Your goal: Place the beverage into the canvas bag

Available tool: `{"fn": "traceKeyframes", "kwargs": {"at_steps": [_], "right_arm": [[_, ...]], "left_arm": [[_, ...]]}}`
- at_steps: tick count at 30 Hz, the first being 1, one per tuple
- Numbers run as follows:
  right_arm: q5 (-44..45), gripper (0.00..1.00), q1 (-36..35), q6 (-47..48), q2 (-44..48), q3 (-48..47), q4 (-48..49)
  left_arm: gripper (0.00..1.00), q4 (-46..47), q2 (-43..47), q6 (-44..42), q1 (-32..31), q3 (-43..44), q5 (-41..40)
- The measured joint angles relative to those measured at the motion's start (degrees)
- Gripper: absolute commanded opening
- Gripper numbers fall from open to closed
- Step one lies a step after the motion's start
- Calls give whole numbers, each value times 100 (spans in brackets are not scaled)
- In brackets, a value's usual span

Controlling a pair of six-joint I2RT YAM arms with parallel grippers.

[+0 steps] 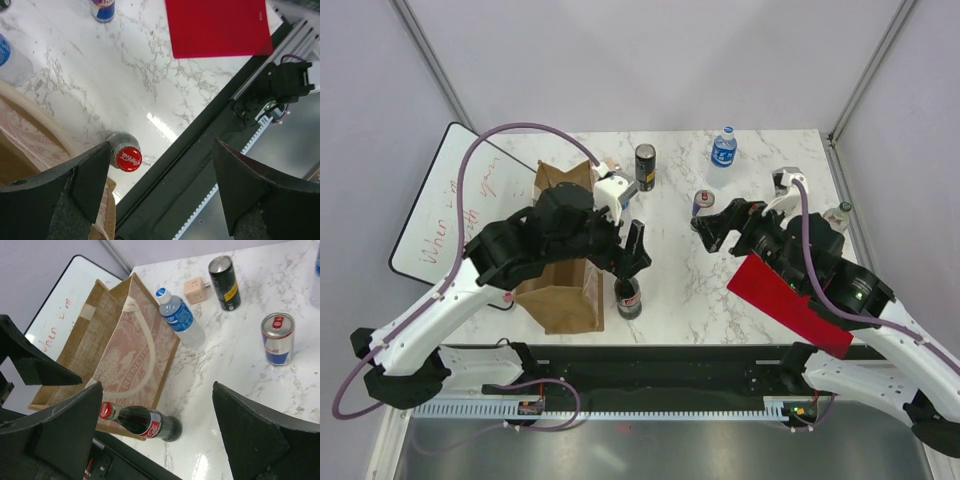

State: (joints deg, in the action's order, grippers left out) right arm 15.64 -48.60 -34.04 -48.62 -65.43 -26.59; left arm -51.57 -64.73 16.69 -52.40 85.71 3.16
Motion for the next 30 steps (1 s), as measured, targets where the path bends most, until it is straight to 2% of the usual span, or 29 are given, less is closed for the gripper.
{"fn": "traceKeyframes", "kwargs": {"at_steps": [8,21,30], "right_arm": [[732,98,-4,76,852,404,-81],[566,98,-4,133,651,531,-101],[306,98,-4,133,691,542,-81]], "left_arm": [[84,-487,-496,188,-605,-2,-964],[74,-654,-855,216,-1110,-815,-2264],[70,-461,-872,271,-1110,-1292,-2428]]}}
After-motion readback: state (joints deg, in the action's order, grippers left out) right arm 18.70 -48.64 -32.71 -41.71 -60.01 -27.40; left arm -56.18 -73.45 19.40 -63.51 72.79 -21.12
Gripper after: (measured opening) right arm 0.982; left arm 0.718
